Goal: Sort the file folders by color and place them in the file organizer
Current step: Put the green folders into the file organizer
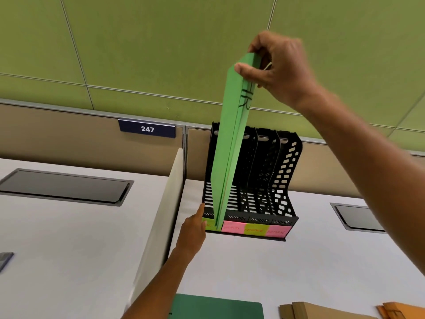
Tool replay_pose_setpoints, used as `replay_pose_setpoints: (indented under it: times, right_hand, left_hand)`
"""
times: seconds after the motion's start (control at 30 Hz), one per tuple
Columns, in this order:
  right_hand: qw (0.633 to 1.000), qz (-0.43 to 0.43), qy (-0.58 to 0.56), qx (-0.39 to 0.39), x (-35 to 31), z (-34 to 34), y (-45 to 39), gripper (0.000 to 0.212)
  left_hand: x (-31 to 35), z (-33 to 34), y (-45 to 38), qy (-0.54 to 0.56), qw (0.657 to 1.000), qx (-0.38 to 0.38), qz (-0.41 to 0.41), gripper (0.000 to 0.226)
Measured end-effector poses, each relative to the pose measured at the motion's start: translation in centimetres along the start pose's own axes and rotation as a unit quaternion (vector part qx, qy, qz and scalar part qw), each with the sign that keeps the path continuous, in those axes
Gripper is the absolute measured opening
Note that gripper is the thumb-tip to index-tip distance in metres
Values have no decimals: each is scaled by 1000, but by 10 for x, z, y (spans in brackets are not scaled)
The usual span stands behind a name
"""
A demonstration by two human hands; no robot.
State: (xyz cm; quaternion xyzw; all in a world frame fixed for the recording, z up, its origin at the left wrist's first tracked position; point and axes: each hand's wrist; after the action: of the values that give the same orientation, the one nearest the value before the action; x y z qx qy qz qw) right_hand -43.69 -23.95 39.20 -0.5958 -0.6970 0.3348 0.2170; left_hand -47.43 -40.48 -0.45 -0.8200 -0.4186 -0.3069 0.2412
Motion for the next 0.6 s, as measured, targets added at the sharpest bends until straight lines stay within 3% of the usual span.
replay_pose_setpoints:
  times: [0.33, 0.6]
  right_hand:
    - [1000, -10, 12, -23, 19, 48, -3, 47]
    - [999, 4, 7, -44, 21, 93, 25, 46]
  left_hand:
    - [-9, 2, -1, -64, 998, -9, 11, 75]
    - [-1, 1, 5, -75, 997, -5, -1, 76]
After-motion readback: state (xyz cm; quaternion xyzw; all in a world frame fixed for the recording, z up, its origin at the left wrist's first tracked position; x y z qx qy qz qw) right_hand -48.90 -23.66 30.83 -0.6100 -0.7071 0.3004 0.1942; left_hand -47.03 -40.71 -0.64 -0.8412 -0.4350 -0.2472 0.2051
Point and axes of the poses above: each hand's wrist, its own y-axis away from the middle knuckle, its own z-axis out of the palm, x = y × z, and after that the axes turned 1 degree about -z, right-handed
